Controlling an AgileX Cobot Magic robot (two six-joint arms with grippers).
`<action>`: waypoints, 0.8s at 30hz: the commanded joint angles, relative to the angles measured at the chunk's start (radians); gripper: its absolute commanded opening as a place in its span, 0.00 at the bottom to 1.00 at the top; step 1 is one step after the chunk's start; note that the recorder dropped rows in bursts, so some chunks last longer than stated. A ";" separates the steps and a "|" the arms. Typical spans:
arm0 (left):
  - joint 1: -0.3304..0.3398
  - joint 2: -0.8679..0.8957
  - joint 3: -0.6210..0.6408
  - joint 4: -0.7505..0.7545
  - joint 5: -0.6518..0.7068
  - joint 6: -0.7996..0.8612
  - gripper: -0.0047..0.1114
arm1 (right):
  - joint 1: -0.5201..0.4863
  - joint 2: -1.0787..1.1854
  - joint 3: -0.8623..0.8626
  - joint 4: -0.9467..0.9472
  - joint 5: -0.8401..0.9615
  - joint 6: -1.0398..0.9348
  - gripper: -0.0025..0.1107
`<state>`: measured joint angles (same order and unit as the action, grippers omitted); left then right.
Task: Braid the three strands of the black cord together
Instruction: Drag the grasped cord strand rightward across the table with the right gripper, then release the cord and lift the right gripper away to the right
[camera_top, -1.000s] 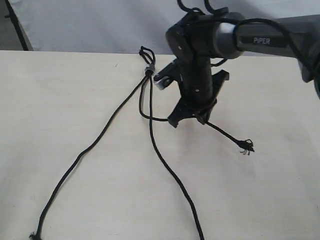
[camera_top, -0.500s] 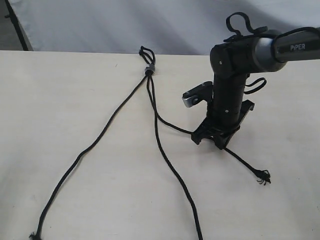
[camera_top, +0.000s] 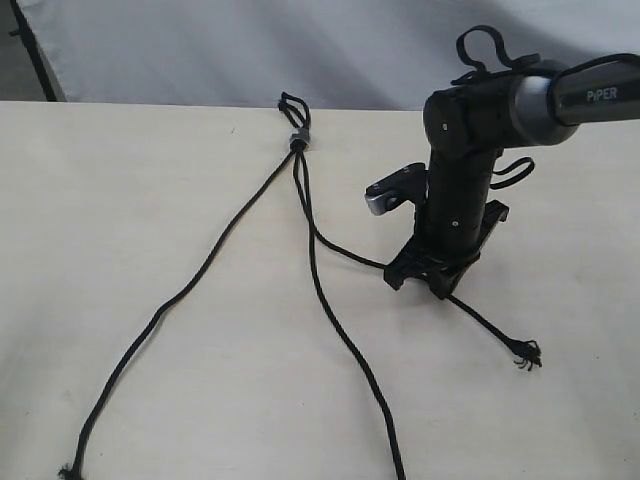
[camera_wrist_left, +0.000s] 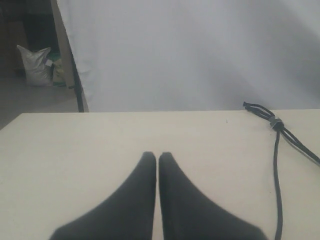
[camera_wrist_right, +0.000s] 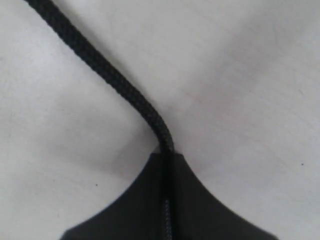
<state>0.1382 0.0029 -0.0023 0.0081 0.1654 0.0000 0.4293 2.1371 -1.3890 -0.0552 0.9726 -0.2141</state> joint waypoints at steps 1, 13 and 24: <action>0.002 -0.003 0.002 0.002 0.000 0.000 0.07 | 0.005 0.032 0.020 0.030 -0.055 0.009 0.11; 0.002 -0.003 0.002 0.002 0.000 0.000 0.07 | 0.005 -0.084 0.017 0.033 -0.077 0.008 0.64; 0.002 -0.003 0.002 0.004 0.000 0.000 0.07 | 0.005 -0.785 0.304 0.055 -0.659 0.006 0.50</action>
<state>0.1382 0.0029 -0.0023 0.0119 0.1654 0.0000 0.4359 1.4475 -1.1720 0.0000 0.4684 -0.2028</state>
